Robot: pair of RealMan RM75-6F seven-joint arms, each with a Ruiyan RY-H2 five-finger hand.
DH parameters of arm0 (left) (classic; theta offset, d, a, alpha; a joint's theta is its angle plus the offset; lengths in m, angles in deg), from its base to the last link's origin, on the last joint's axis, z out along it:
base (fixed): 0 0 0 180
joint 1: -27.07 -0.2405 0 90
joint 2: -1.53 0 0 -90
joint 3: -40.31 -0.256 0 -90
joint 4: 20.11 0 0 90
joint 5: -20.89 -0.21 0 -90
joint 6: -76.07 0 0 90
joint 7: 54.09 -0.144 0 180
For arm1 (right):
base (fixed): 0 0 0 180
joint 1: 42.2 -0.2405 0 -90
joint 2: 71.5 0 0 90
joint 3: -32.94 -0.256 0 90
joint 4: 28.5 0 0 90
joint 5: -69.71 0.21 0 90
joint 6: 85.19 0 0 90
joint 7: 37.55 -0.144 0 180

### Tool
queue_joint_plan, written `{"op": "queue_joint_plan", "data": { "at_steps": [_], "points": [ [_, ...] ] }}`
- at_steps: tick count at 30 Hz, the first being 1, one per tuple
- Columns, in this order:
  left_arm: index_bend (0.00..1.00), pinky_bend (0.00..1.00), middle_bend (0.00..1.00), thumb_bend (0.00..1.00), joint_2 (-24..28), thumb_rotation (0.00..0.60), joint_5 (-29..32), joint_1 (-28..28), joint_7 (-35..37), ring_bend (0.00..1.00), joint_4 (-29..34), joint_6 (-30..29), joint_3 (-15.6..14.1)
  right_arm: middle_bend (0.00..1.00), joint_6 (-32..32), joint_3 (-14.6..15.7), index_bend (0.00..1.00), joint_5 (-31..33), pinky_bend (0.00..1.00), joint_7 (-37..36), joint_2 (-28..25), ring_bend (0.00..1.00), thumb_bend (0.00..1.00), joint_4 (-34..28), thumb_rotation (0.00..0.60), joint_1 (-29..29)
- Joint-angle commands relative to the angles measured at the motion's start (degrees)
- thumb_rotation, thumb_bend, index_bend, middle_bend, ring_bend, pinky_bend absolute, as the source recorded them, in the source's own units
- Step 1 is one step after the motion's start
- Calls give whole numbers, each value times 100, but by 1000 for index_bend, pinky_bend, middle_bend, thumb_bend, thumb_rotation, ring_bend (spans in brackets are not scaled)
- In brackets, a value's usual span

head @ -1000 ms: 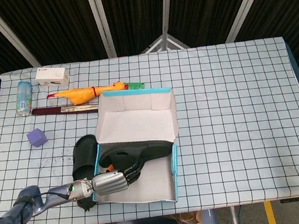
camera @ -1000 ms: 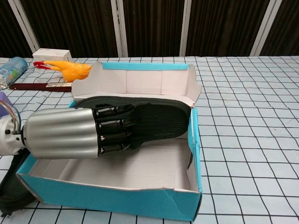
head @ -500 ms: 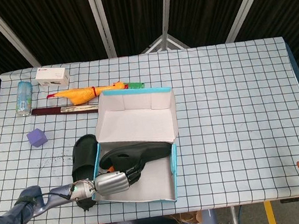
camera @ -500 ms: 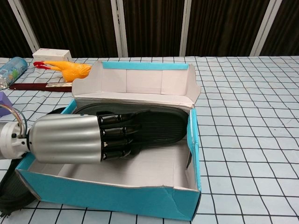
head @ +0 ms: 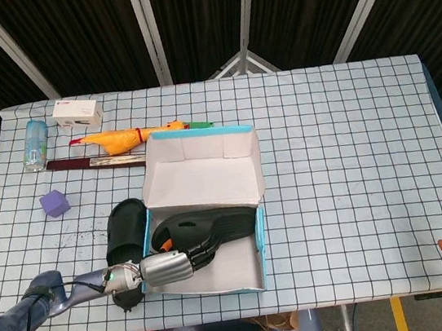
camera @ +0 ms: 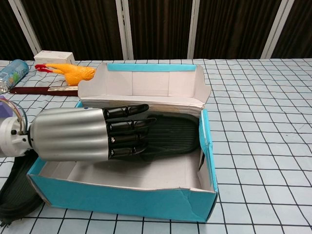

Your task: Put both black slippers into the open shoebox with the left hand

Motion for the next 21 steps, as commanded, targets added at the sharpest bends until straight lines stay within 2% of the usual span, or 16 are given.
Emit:
{"op": "queue_joint_plan", "data": {
  "at_steps": [1, 12, 21],
  "points": [
    [147, 87, 137, 181, 162, 600, 27, 30, -158, 41, 255, 117, 37, 118, 9, 5, 138, 2, 137, 0, -5, 167, 254, -12, 600, 1],
    [109, 75, 88, 147, 553, 600, -67, 127, -551, 18, 1036, 481, 44, 118, -163, -43, 125, -118, 137, -127, 47, 167, 253, 118, 600, 28],
    [109, 74, 92, 147, 1381, 600, -123, 196, -1034, 17, 2257, 652, 218, 118, -143, -47, 121, -77, 137, -94, 50, 167, 254, 118, 600, 33]
  ]
}}
